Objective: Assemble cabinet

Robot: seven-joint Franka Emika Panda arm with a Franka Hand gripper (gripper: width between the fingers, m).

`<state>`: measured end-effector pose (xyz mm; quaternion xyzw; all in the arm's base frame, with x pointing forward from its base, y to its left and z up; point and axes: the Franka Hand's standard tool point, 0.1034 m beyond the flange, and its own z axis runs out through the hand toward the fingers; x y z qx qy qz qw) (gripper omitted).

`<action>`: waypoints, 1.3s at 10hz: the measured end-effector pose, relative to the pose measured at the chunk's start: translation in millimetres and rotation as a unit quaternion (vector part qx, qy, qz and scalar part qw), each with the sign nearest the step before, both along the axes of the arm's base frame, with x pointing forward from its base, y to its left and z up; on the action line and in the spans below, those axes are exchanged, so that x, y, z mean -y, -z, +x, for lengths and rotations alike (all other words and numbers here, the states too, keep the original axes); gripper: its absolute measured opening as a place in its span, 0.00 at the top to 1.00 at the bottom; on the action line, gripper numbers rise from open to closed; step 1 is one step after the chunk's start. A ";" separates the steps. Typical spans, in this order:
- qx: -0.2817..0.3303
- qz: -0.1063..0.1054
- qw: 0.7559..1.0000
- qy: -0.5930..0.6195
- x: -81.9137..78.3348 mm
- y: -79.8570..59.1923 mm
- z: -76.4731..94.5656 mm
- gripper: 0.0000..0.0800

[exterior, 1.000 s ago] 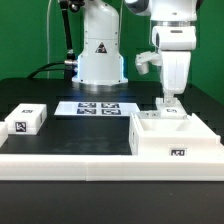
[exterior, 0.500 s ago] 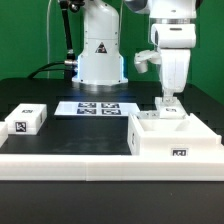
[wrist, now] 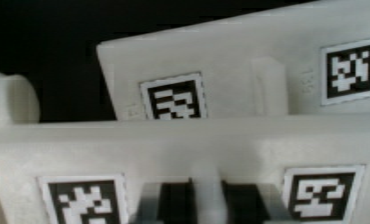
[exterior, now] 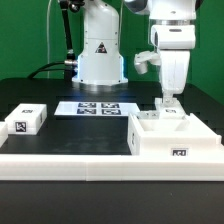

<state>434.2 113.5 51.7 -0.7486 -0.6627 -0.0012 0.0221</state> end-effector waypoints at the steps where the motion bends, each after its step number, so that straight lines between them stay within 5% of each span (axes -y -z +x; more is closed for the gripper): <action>1: -0.012 -0.007 1.000 -0.003 5.3 -4.0 1.4 0.91; 3: -0.020 -0.016 1.000 0.002 5.6 -15.6 12.8 0.91; 13: -0.010 -0.011 1.000 -0.012 9.4 -14.9 17.8 0.91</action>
Offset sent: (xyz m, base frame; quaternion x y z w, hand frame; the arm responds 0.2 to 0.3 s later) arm 0.0000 0.0000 0.0000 0.0000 0.0000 0.0000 1.0000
